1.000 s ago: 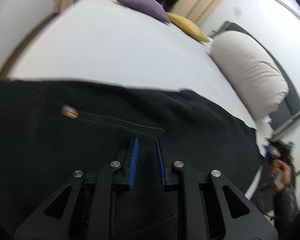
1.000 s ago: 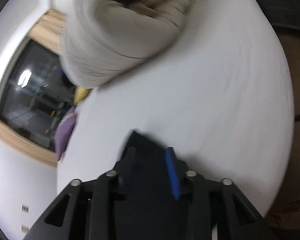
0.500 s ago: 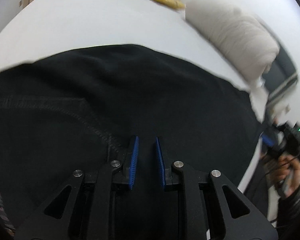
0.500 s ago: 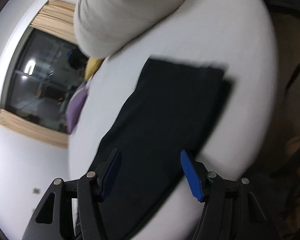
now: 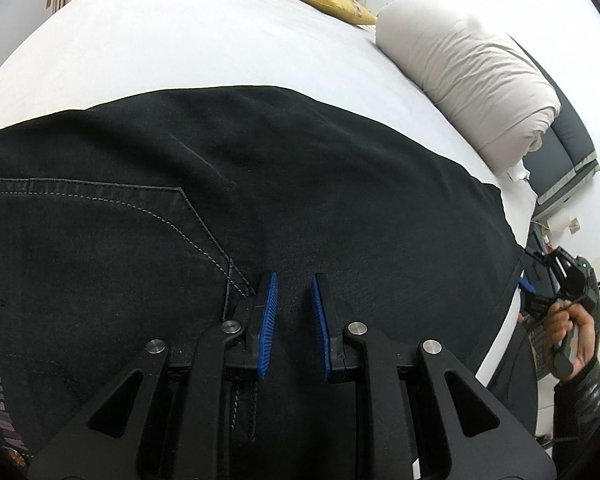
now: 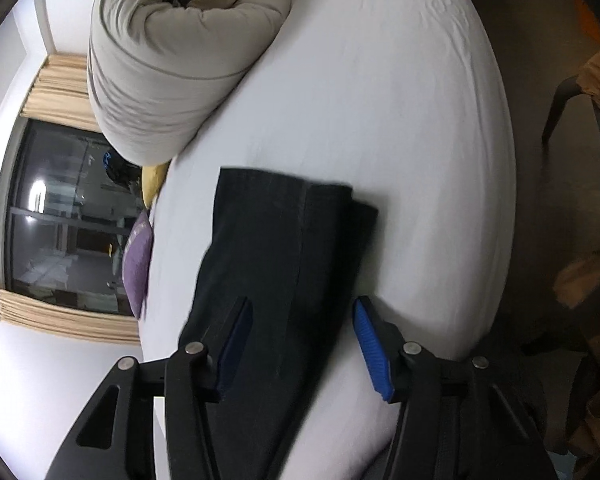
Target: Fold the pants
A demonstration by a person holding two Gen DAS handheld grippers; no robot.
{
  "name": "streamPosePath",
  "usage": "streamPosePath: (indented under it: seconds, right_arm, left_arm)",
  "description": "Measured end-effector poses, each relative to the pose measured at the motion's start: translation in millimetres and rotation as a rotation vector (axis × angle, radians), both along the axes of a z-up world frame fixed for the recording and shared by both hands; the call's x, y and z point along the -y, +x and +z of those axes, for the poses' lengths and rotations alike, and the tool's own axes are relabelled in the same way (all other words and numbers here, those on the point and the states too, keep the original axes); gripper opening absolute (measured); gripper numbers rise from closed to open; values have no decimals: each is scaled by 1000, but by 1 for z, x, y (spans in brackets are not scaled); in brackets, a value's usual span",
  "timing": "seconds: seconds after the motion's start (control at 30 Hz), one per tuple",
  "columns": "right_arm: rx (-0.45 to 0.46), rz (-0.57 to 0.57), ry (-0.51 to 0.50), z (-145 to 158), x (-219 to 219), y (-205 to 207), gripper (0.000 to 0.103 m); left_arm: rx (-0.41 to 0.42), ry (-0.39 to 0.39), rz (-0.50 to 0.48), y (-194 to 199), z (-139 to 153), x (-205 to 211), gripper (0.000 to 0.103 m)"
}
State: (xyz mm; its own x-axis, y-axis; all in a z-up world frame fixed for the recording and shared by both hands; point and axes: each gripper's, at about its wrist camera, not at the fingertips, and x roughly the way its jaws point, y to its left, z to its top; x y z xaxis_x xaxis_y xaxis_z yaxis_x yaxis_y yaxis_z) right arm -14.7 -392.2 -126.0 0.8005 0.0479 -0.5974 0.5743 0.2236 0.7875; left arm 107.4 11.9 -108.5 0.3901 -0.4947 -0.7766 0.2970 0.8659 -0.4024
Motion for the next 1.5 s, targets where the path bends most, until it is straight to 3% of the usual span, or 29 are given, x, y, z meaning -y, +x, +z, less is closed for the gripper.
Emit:
streamPosePath:
  seconds: [0.23,0.37,0.43,0.6,0.73,1.03,1.13,1.3,1.43,1.5]
  right_arm:
    - [68,-34,6,-2,18,4,56]
    - [141,-52,43,-9,21,6,50]
    - [181,-67,61,-13,23,5,45]
    - [224,-89,90,-23,32,1,20]
    - [251,-94,107,-27,33,-1,11]
    - [162,-46,34,-15,33,15,5]
    - [118,-12,-38,1,28,22,5]
    - [76,106,-254,53,-1,46,5]
    - [47,317,-534,103,-76,78,5]
    - [35,486,-730,122,-143,95,5]
  left_arm:
    - [0,-7,1,-1,-4,1,17]
    - [-6,-16,3,4,-6,7,17]
    - [-11,-26,5,5,-6,3,17]
    - [-21,-49,8,7,-8,-5,17]
    - [-24,-54,10,8,-8,-8,17]
    - [-29,-66,16,10,-6,-14,17]
    - [-33,-73,18,10,-7,-16,17]
    - [-33,-85,23,11,-6,-20,17]
    - [-36,-99,33,10,-3,-24,17]
    - [-48,-116,49,10,-2,-29,17]
